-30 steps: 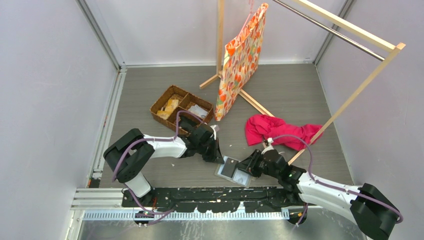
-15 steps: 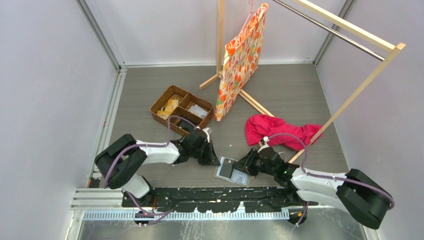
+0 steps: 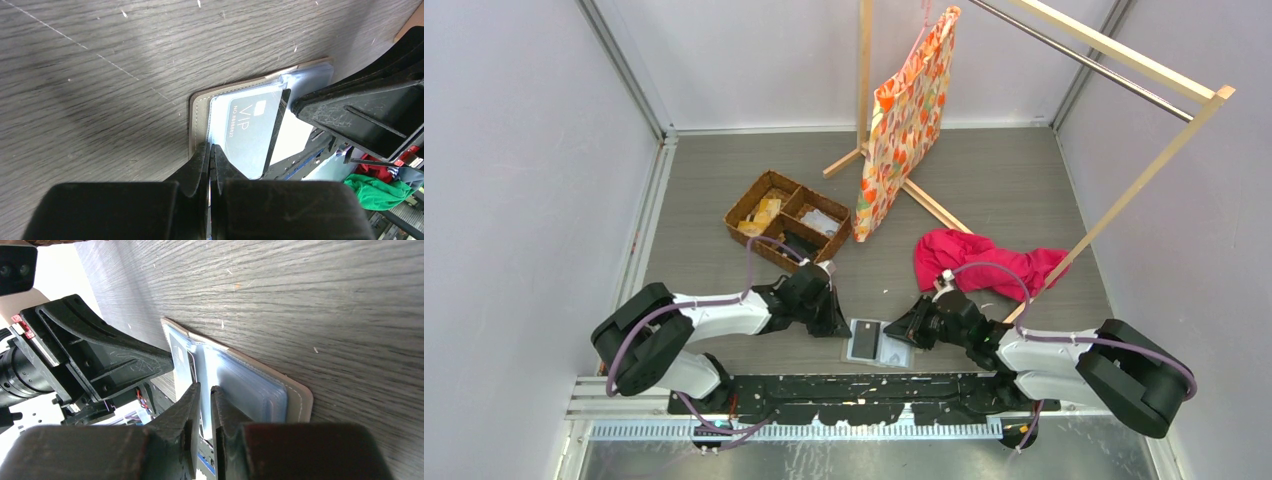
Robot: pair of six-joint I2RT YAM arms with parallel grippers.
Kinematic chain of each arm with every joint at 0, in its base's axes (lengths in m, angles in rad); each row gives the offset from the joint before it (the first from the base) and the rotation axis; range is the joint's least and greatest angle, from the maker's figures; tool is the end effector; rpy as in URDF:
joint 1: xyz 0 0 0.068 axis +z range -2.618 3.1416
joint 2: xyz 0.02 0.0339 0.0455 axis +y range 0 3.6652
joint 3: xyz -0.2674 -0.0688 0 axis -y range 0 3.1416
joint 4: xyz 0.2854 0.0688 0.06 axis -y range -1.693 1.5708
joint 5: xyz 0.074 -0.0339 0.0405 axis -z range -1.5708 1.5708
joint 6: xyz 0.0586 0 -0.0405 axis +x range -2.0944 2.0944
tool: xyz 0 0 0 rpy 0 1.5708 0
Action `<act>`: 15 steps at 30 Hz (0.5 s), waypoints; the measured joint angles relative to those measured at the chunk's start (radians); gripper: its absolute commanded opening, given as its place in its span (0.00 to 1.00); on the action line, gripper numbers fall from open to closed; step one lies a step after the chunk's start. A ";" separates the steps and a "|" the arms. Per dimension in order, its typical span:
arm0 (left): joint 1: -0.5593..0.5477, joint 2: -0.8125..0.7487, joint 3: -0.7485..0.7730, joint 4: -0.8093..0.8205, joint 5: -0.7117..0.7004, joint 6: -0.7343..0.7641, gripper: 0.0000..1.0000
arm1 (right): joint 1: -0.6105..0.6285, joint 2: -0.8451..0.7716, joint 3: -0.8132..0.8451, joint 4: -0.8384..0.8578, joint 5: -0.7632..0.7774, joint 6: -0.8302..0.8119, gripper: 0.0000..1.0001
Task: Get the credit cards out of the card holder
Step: Remove the credit card from the card holder.
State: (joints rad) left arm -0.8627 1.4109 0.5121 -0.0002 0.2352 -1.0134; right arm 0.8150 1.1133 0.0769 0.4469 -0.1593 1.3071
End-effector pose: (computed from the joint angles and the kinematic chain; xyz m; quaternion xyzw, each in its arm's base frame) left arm 0.1741 -0.2243 0.0890 -0.0320 0.9378 -0.3295 0.1042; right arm 0.1362 0.1581 0.0650 0.1778 0.8619 0.4442 0.1679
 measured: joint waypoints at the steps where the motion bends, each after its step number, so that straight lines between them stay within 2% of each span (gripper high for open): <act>1: 0.000 -0.004 0.002 -0.011 -0.002 0.000 0.01 | 0.000 0.000 0.000 0.003 -0.002 -0.001 0.19; 15: 0.000 0.004 0.018 -0.043 0.001 0.004 0.00 | 0.002 0.054 0.016 0.043 -0.076 -0.037 0.22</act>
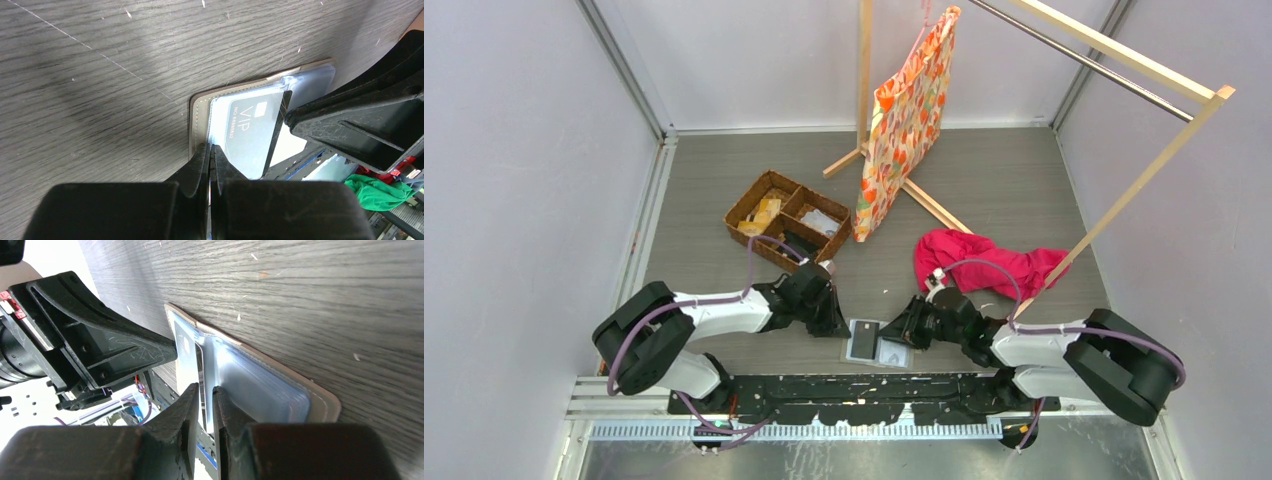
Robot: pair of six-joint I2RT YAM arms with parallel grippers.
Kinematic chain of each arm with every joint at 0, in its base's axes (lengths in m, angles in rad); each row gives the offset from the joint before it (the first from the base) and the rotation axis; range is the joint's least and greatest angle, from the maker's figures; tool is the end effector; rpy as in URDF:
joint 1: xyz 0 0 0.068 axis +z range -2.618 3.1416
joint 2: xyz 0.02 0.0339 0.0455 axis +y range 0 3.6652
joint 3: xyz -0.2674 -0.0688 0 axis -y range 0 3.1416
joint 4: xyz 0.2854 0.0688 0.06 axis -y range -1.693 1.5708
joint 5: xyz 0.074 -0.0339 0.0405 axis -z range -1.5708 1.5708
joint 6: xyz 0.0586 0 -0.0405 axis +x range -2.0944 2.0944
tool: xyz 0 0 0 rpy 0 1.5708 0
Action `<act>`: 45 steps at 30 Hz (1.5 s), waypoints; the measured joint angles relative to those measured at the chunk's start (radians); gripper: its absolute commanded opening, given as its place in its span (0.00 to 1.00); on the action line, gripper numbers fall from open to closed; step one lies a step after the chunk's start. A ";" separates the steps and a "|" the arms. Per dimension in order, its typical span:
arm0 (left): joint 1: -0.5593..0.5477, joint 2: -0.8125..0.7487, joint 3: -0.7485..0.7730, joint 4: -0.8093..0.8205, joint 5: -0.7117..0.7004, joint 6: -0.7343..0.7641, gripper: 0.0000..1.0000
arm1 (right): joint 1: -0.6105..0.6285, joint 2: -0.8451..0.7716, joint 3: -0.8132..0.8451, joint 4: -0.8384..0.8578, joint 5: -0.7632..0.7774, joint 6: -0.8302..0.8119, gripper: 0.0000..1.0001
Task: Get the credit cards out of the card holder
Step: Remove the credit card from the card holder.
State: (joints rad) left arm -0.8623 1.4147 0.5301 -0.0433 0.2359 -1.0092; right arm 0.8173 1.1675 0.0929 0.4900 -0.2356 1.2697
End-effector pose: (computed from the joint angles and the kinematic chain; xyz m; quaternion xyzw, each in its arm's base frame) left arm 0.1745 -0.2247 0.0900 -0.0321 0.9424 -0.3188 0.0962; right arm 0.1357 0.1646 0.0647 0.1420 0.8650 0.4583 0.1471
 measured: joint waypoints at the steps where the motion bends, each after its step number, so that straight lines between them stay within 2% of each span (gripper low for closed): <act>1: 0.000 0.001 0.001 0.000 0.001 0.000 0.01 | 0.002 0.013 0.007 0.005 -0.005 -0.003 0.23; 9: 0.001 0.006 0.005 -0.003 0.010 0.001 0.01 | 0.018 0.145 0.021 0.125 -0.033 -0.003 0.22; 12: 0.001 0.006 0.005 -0.003 0.010 0.003 0.00 | 0.027 0.187 0.032 0.162 -0.039 -0.002 0.16; 16: 0.001 0.008 0.006 -0.003 0.011 0.003 0.01 | 0.031 0.216 0.033 0.195 -0.040 0.006 0.02; 20: 0.002 0.008 0.007 -0.006 0.011 0.003 0.01 | 0.032 0.202 0.028 0.202 -0.035 0.013 0.01; 24: 0.002 0.008 0.008 -0.009 0.010 0.002 0.01 | 0.032 0.135 0.010 0.171 -0.017 0.012 0.01; 38: 0.002 0.010 0.008 -0.010 0.009 -0.004 0.01 | 0.032 -0.235 -0.060 -0.134 0.066 -0.003 0.01; 45: 0.002 0.010 0.011 -0.014 0.007 -0.002 0.01 | 0.032 -0.317 -0.073 -0.214 0.071 -0.003 0.00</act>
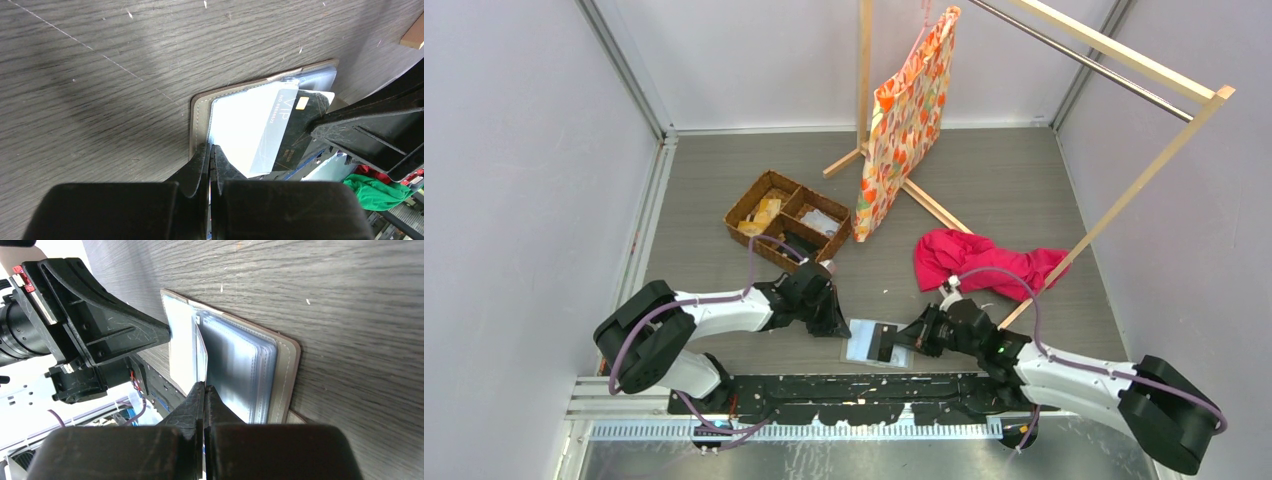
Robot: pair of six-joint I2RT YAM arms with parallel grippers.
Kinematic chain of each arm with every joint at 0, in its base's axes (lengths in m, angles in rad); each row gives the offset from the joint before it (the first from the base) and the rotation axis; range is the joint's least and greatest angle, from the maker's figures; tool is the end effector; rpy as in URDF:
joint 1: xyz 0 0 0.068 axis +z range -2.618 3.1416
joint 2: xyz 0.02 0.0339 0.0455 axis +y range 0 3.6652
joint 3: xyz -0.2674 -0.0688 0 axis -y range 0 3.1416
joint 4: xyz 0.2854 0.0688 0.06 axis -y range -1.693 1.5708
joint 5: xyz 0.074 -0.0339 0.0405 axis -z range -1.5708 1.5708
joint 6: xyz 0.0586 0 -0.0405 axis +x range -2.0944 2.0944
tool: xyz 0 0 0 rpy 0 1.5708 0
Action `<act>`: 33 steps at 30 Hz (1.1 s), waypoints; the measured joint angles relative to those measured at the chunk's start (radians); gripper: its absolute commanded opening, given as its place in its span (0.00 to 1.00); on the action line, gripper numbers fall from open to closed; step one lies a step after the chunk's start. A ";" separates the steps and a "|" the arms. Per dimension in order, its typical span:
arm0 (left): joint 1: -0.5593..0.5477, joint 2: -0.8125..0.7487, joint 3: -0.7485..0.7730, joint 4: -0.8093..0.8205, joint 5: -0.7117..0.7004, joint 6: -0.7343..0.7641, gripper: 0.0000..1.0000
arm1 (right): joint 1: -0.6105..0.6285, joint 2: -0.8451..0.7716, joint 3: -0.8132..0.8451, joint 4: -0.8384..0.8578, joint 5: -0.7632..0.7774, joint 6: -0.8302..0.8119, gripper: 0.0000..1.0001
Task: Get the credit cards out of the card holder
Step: Remove the credit card from the card holder, then place the credit card in the storage box.
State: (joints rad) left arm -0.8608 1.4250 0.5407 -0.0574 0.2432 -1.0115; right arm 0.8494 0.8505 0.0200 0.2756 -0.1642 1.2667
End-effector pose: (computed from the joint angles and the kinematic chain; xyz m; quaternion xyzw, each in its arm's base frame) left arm 0.1754 -0.2257 0.0895 -0.0336 0.9441 -0.3157 0.0892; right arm 0.1199 0.1508 0.0748 0.1414 0.8602 0.4576 0.1754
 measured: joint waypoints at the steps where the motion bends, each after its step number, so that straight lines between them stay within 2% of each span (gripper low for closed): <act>1: 0.000 0.000 0.001 -0.001 0.000 0.001 0.01 | 0.000 -0.014 0.000 -0.015 0.002 0.000 0.01; 12: -0.002 0.000 0.018 -0.029 -0.017 0.019 0.01 | -0.002 -0.330 0.013 -0.344 0.037 -0.006 0.01; 14: -0.002 -0.002 0.031 -0.055 -0.027 0.029 0.05 | -0.003 -0.378 0.035 -0.424 0.047 -0.013 0.01; 17: -0.002 -0.020 0.054 -0.128 -0.066 0.056 0.22 | -0.003 -0.420 0.087 -0.523 0.057 -0.033 0.01; 20: -0.001 -0.064 0.081 -0.230 -0.111 0.094 0.39 | -0.003 -0.420 0.142 -0.573 0.062 -0.055 0.01; 22: -0.001 -0.099 0.112 -0.301 -0.133 0.118 0.43 | -0.005 -0.407 0.176 -0.585 0.063 -0.069 0.01; 29: 0.008 -0.201 0.295 -0.507 -0.175 0.208 0.46 | -0.006 -0.264 0.275 -0.553 0.048 -0.127 0.01; 33: 0.048 -0.222 0.377 -0.592 -0.168 0.264 0.47 | -0.011 -0.163 0.321 -0.469 0.012 -0.151 0.00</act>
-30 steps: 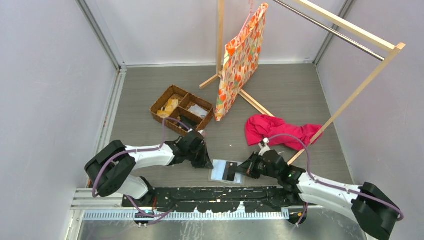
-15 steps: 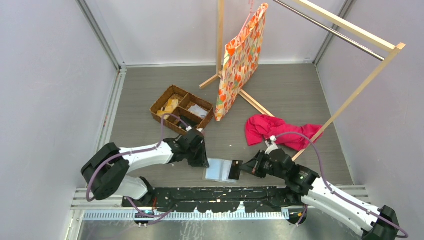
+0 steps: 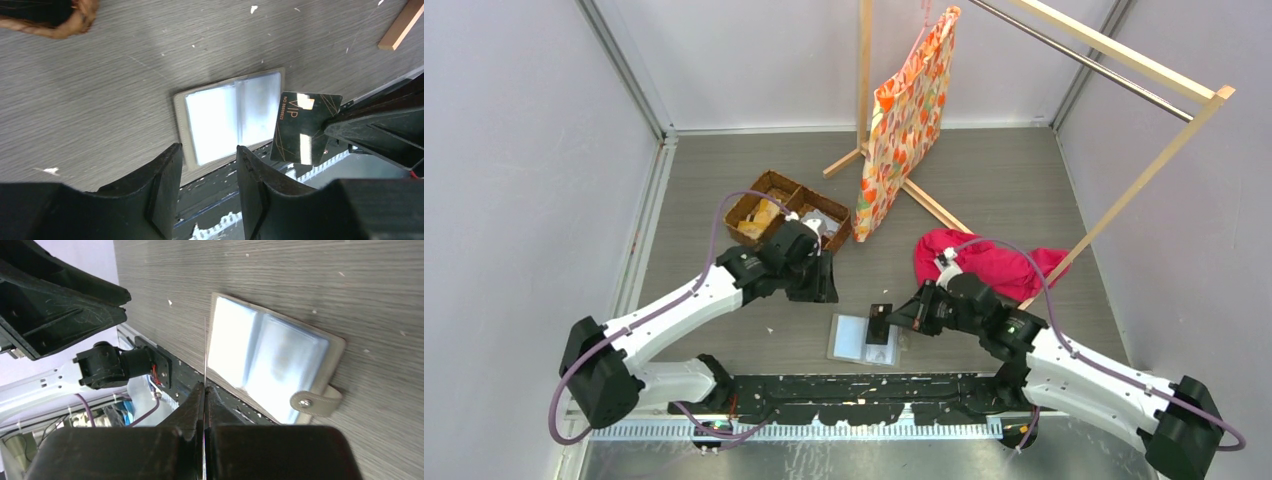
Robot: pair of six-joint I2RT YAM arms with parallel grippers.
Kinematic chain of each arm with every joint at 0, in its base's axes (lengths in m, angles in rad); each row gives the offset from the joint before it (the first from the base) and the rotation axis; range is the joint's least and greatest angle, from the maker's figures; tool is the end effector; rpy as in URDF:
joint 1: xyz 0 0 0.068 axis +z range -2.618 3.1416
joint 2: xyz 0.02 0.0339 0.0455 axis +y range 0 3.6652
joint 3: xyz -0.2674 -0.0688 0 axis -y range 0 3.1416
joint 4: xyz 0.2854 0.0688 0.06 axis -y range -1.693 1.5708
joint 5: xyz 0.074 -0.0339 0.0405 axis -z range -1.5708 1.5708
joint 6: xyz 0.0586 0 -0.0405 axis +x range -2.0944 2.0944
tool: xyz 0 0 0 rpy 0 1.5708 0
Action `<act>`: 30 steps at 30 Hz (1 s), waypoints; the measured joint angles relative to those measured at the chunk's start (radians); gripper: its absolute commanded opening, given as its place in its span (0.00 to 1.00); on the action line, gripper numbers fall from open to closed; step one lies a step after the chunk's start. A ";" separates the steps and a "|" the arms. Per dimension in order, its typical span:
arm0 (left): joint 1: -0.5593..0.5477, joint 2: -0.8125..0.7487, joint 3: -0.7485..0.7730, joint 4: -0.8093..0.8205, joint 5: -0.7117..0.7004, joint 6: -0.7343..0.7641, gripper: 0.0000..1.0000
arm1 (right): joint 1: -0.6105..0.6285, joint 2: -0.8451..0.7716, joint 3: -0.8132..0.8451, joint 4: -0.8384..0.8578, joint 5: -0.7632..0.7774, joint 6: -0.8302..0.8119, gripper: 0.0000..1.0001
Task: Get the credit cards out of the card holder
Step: Place the credit card in the storage box.
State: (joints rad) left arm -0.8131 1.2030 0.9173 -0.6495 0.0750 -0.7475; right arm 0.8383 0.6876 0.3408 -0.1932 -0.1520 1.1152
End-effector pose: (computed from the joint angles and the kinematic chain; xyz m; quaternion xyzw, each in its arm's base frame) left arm 0.1983 -0.2160 0.2336 0.0428 0.9484 -0.2450 0.1969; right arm 0.1374 0.1660 0.1748 0.0827 0.8644 0.4442 0.2203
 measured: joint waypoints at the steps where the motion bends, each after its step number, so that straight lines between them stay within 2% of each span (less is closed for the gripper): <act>1: 0.013 -0.006 0.007 -0.013 0.006 0.021 0.49 | -0.005 0.031 0.008 0.034 -0.016 -0.005 0.01; 6: 0.053 -0.069 0.010 -0.052 0.040 0.124 0.59 | -0.021 0.133 0.047 0.148 -0.082 -0.020 0.01; 11: 0.098 -0.143 0.018 -0.082 0.089 0.180 0.57 | -0.029 0.198 0.095 0.231 -0.138 -0.035 0.01; 13: 0.156 -0.151 0.014 -0.077 0.153 0.180 0.71 | -0.031 0.218 0.114 0.259 -0.156 -0.040 0.01; 15: 0.209 -0.163 -0.008 -0.048 0.222 0.175 0.75 | -0.033 0.235 0.127 0.290 -0.174 -0.040 0.01; 18: 0.287 -0.198 -0.065 0.009 0.344 0.145 0.73 | -0.035 0.256 0.141 0.330 -0.193 -0.039 0.01; 23: 0.402 -0.244 -0.193 0.198 0.577 0.020 0.71 | -0.037 0.298 0.145 0.412 -0.220 -0.019 0.01; 30: 0.423 -0.243 -0.283 0.434 0.756 -0.136 0.63 | -0.037 0.365 0.146 0.531 -0.246 0.025 0.01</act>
State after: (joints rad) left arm -0.3904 0.9604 0.6342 -0.2153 0.8307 -0.8837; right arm 0.8009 1.0527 0.4866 0.3374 -0.3981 1.1400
